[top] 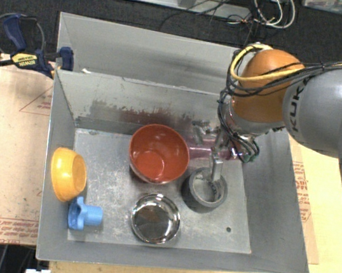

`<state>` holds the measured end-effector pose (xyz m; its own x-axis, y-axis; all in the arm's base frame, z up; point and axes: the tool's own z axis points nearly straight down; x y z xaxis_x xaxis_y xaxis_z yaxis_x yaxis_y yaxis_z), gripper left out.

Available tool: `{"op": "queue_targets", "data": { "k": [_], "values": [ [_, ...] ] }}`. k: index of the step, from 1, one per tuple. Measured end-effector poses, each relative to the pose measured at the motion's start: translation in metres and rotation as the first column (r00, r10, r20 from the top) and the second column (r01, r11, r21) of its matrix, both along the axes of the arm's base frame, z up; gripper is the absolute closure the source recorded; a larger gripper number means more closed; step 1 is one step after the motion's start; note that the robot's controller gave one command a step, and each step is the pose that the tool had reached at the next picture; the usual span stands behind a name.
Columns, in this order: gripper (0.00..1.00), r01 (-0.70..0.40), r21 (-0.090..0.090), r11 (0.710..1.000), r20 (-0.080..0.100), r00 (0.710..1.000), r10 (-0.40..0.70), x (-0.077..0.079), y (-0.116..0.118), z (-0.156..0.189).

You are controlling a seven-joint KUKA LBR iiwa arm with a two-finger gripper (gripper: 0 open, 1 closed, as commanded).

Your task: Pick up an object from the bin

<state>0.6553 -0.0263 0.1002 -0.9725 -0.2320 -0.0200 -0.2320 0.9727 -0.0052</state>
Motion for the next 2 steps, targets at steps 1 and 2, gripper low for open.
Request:
{"op": "queue_targets", "data": {
  "k": [1,2],
  "values": [
    [0.00,-0.207,-0.012,0.978,0.014,0.978,0.207,0.009,0.022,-0.017],
    [0.00,-0.033,0.001,0.999,-0.001,0.999,0.033,-0.009,0.007,0.083]
  ]
}}
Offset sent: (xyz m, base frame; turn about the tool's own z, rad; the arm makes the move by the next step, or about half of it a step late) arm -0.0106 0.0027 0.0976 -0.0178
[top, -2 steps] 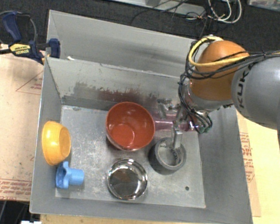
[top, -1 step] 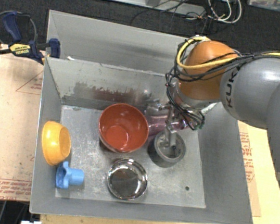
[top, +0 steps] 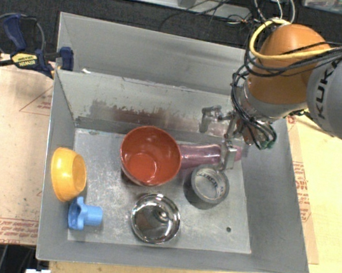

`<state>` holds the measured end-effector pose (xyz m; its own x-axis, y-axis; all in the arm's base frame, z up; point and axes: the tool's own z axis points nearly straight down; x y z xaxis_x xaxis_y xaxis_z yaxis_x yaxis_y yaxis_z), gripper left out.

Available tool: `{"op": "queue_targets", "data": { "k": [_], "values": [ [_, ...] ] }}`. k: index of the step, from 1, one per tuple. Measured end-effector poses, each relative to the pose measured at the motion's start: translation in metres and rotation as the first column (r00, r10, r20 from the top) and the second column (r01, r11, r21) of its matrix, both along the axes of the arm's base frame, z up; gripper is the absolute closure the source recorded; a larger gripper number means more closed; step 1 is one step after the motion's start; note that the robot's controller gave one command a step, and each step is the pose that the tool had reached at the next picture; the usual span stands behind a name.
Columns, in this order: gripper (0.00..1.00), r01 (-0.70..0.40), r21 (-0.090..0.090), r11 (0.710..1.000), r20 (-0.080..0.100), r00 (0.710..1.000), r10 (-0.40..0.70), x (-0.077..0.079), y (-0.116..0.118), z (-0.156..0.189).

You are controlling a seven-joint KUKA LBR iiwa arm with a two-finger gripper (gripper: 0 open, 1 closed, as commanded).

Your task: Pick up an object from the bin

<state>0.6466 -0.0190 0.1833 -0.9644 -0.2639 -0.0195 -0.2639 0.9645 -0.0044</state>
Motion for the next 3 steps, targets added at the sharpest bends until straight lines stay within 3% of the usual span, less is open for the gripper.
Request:
{"op": "queue_targets", "data": {
  "k": [1,2,3],
  "values": [
    [0.00,-0.162,-0.003,0.987,0.005,0.987,0.162,0.009,0.014,-0.071],
    [1.00,-0.186,-0.006,0.983,0.012,0.982,0.186,0.004,-0.007,-0.048],
    [1.00,-0.186,-0.005,0.983,0.011,0.982,0.186,0.004,-0.007,-0.048]
  ]
}}
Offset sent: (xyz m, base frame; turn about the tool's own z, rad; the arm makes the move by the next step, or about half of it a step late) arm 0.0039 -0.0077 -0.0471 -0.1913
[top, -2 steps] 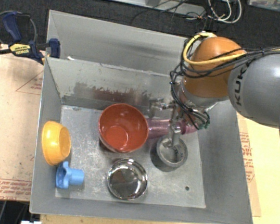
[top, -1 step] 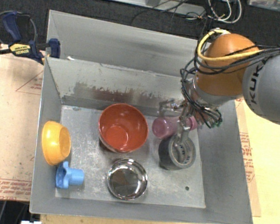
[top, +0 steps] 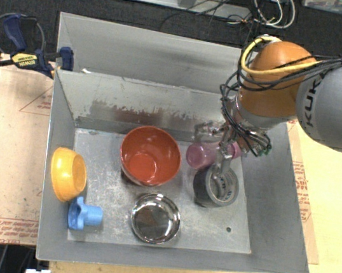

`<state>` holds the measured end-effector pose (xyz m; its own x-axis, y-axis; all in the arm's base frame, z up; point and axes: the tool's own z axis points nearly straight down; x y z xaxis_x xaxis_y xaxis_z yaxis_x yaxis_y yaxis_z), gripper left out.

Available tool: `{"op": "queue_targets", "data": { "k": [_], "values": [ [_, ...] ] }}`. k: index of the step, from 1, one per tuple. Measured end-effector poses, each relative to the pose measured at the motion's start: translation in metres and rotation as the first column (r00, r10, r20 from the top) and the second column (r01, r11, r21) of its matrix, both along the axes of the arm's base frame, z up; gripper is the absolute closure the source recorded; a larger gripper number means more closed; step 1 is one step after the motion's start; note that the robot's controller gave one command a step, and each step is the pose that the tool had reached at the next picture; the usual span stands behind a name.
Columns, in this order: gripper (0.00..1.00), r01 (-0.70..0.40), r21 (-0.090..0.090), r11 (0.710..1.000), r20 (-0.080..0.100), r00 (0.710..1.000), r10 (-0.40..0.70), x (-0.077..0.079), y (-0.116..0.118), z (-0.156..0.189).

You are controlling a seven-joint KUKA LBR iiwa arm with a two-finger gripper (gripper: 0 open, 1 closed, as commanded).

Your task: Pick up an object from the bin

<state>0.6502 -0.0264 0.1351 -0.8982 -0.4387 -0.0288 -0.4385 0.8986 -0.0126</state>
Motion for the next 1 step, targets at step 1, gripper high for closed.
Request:
{"op": "queue_targets", "data": {
  "k": [1],
  "values": [
    [1.00,-0.005,-0.001,1.000,0.011,1.000,0.005,-0.0106,-0.0150,0.1009]
  ]
}}
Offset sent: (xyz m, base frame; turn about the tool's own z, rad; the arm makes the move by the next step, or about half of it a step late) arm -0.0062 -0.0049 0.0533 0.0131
